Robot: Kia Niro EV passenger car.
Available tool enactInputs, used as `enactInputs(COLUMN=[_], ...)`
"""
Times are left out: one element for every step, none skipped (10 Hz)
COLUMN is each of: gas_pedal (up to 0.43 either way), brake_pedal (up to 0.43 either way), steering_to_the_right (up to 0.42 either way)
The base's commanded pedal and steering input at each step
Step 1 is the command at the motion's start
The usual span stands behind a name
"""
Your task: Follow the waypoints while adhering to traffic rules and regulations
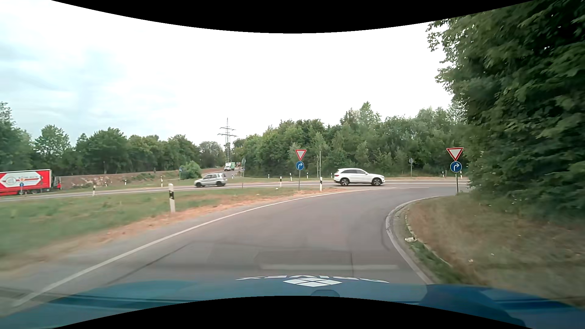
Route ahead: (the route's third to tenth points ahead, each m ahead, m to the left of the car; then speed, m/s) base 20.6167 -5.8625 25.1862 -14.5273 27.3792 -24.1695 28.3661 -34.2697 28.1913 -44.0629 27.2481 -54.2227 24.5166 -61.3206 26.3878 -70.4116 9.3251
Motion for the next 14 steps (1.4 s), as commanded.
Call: enactInputs(gas_pedal=[0.0, 0.0, 0.0, 0.0, 0.0, 0.0, 0.0, 0.0, 0.0, 0.0, 0.0, 0.0, 0.0, 0.0], brake_pedal=[0.262, 0.262, 0.268, 0.268, 0.268, 0.268, 0.268, 0.268, 0.262, 0.262, 0.262, 0.256, 0.256, 0.262], steering_to_the_right=[0.096, 0.098, 0.101, 0.11, 0.121, 0.131, 0.138, 0.149, 0.162, 0.179, 0.189, 0.199, 0.21, 0.217])
